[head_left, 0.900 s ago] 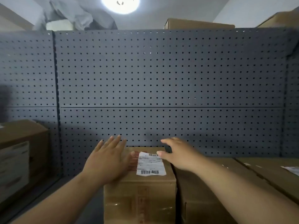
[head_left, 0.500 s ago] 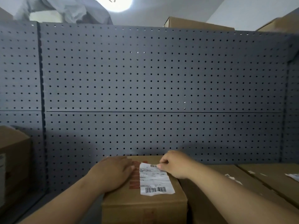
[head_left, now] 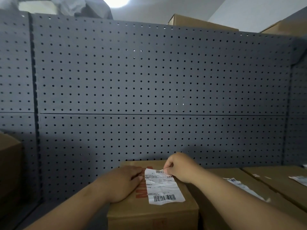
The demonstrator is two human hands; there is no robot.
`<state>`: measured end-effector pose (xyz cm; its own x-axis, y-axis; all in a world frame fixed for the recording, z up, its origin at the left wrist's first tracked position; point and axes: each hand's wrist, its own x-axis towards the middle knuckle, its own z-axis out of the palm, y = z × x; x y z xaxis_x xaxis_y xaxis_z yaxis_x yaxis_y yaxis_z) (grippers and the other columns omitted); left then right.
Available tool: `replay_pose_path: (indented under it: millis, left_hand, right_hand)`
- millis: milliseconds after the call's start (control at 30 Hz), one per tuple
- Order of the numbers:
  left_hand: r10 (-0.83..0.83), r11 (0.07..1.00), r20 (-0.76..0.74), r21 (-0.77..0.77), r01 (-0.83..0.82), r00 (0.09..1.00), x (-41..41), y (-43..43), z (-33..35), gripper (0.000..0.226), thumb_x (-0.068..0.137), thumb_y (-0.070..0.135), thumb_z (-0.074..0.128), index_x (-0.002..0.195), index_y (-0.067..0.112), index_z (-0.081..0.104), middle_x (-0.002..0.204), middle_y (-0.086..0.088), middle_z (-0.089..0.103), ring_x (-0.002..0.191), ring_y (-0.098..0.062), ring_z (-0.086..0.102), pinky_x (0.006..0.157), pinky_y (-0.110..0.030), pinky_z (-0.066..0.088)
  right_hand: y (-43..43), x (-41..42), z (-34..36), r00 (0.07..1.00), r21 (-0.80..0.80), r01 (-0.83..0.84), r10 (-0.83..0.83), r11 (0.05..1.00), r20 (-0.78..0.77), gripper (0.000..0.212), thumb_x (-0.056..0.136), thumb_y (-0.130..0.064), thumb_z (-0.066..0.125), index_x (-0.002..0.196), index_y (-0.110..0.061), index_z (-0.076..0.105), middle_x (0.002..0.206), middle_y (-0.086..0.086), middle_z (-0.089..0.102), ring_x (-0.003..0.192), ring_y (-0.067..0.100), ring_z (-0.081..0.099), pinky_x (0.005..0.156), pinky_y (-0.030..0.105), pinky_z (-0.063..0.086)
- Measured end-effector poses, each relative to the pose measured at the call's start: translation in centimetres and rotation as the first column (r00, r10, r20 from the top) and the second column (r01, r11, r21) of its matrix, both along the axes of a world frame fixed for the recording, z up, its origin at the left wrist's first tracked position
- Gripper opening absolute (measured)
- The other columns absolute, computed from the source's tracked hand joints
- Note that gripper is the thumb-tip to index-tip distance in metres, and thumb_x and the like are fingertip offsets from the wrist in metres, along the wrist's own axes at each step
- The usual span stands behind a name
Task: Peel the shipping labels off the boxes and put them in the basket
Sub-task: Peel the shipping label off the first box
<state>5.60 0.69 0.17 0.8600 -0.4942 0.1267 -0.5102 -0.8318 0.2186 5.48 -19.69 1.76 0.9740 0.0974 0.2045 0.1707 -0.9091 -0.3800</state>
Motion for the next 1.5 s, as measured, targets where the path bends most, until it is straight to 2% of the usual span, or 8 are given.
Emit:
replay_pose_path:
  millis: [400,633,733,833,900,1000,1200,1500]
  left_hand:
    - [0.004,0.999,0.01,0.037,-0.005,1.0,0.0,0.0,0.1,0.046,0.097,0.047,0.024,0.142,0.041,0.029,0.151,0.013,0.034,0.136,-0.009,0.034,0.109,-0.025,0.024]
    - [0.049,0.99,-0.077,-0.127,-0.059,0.996,-0.2,-0.7,1.0,0.054,0.093,0.06,0.016,0.133,0.039,0.046,0.139,0.01,0.051,0.11,-0.004,0.051,0.082,-0.012,0.03]
    - [0.021,0.963,-0.125,-0.266,-0.054,0.992,0.1,-1.3,1.2,0.065,0.079,0.074,0.033,0.131,0.039,0.048,0.13,0.014,0.057,0.095,0.002,0.052,0.073,-0.01,0.035]
    - [0.05,0.941,-0.105,-0.329,-0.082,0.993,0.5,-1.9,1.3,0.047,0.082,0.053,0.059,0.123,0.031,0.057,0.115,0.015,0.064,0.088,0.004,0.058,0.07,-0.009,0.042]
    - [0.052,0.919,-0.076,-0.386,-0.078,0.996,0.6,-2.3,1.3,0.017,0.085,0.039,0.062,0.098,0.03,0.068,0.09,0.015,0.07,0.071,0.005,0.062,0.058,-0.006,0.046]
    - [0.069,0.89,-0.041,-0.449,-0.08,0.997,0.3,-2.4,1.1,0.014,0.086,0.033,0.063,0.08,0.023,0.07,0.079,0.009,0.072,0.066,0.001,0.065,0.054,-0.006,0.046]
    - [0.047,0.835,-0.087,-0.543,-0.087,0.995,0.0,-2.1,1.1,0.014,0.084,0.03,0.066,0.075,0.019,0.069,0.081,0.0,0.074,0.066,-0.005,0.065,0.058,-0.008,0.047]
    - [-0.098,0.689,-0.271,-0.713,-0.131,0.958,-0.4,-1.4,1.3,0.013,0.084,0.026,0.066,0.086,0.013,0.063,0.084,-0.002,0.077,0.077,-0.014,0.073,0.071,-0.025,0.055]
  right_hand:
    - [-0.1,-0.2,0.5,0.999,0.276,-0.052,0.054,0.96,0.002,0.019,0.088,-0.018,0.06,0.071,-0.026,0.06,0.094,0.003,0.071,0.093,0.023,0.065,0.073,0.026,0.048]
    - [-0.8,-1.1,1.1,0.987,0.459,-0.145,0.159,0.877,0.007,0.013,0.086,-0.019,0.064,0.075,-0.025,0.062,0.076,-0.01,0.065,0.071,0.001,0.057,0.064,0.014,0.04]
    - [-1.0,-1.3,1.1,0.981,0.507,-0.173,0.191,0.844,0.017,0.012,0.085,-0.018,0.064,0.075,-0.024,0.062,0.075,-0.009,0.066,0.071,0.002,0.059,0.067,0.015,0.043]
    - [-1.2,-1.4,0.9,0.976,0.535,-0.191,0.216,0.823,0.016,0.01,0.084,-0.019,0.065,0.076,-0.024,0.064,0.077,-0.008,0.069,0.076,0.005,0.062,0.074,0.019,0.046]
    - [-1.4,-1.4,0.8,0.979,0.528,-0.176,0.205,0.831,0.005,0.009,0.087,-0.025,0.062,0.079,-0.024,0.064,0.085,-0.006,0.071,0.083,0.007,0.064,0.074,0.019,0.047]
    - [-1.8,-1.3,0.4,0.993,0.443,-0.101,0.117,0.891,-0.008,0.017,0.095,-0.03,0.047,0.093,-0.023,0.063,0.099,-0.008,0.067,0.092,0.009,0.062,0.081,0.022,0.049]
    - [-2.7,-1.2,0.0,0.994,0.226,-0.105,0.109,0.968,-0.006,0.025,0.097,-0.017,0.041,0.103,-0.021,0.064,0.103,-0.011,0.067,0.08,-0.009,0.053,0.066,0.008,0.036]
    - [-4.1,-0.9,-0.9,0.983,0.169,-0.141,0.158,0.975,-0.091,0.022,0.087,-0.03,0.062,0.108,-0.033,0.068,0.117,-0.016,0.066,0.103,0.001,0.058,0.084,0.018,0.038]
